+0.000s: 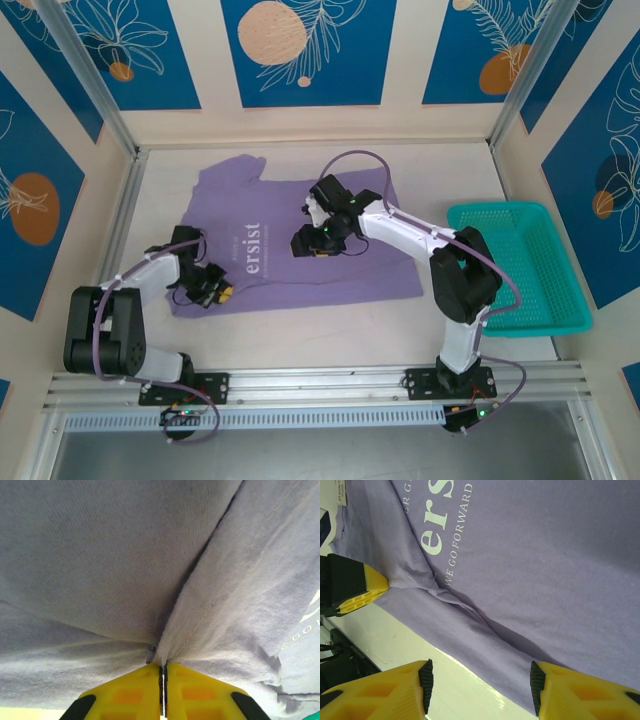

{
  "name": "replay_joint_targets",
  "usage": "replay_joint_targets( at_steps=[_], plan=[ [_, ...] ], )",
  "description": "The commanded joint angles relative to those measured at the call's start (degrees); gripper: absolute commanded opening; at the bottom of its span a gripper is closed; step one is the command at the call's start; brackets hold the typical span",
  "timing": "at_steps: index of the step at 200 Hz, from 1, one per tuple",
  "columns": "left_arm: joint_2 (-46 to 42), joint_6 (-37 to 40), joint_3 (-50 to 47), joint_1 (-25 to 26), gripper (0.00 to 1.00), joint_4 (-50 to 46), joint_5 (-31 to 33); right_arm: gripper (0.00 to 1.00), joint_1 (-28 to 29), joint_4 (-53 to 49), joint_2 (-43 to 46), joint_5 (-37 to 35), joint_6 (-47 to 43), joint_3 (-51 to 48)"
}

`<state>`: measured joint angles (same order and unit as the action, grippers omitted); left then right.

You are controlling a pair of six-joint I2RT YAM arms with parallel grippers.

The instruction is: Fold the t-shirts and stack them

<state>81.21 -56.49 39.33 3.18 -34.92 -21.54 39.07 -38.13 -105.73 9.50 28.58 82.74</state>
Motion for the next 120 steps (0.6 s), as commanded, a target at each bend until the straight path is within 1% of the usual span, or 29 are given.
replay_joint_targets(
  at_steps=[1, 23, 64, 89, 120],
  plan=[
    [0.6, 1.9, 2.4, 0.7, 0.06, -2.5, 1.2, 0.56, -0.5, -0.5, 1.0, 1.6, -1.1, -0.1],
    [1.3, 4.1, 5.5, 1.6, 0.0, -5.0, 3.3, 0.56, -0.7, -0.6, 1.1, 1.8, -1.1, -0.3],
    [4.8, 8.3, 12.7, 4.8, 0.0, -8.9, 7.8, 0.56, -1.4, -1.2, 1.5, 1.9, -0.9, -0.5],
    [8.6, 11.1, 18.1, 8.0, 0.0, -11.2, 10.8, 0.56, -2.0, -1.5, 1.8, 2.0, -0.6, -0.8],
    [14.0, 16.0, 25.4, 12.3, 0.0, -14.8, 16.1, 0.56, -2.6, -1.8, 2.3, 1.9, -0.3, -1.4]
  ],
)
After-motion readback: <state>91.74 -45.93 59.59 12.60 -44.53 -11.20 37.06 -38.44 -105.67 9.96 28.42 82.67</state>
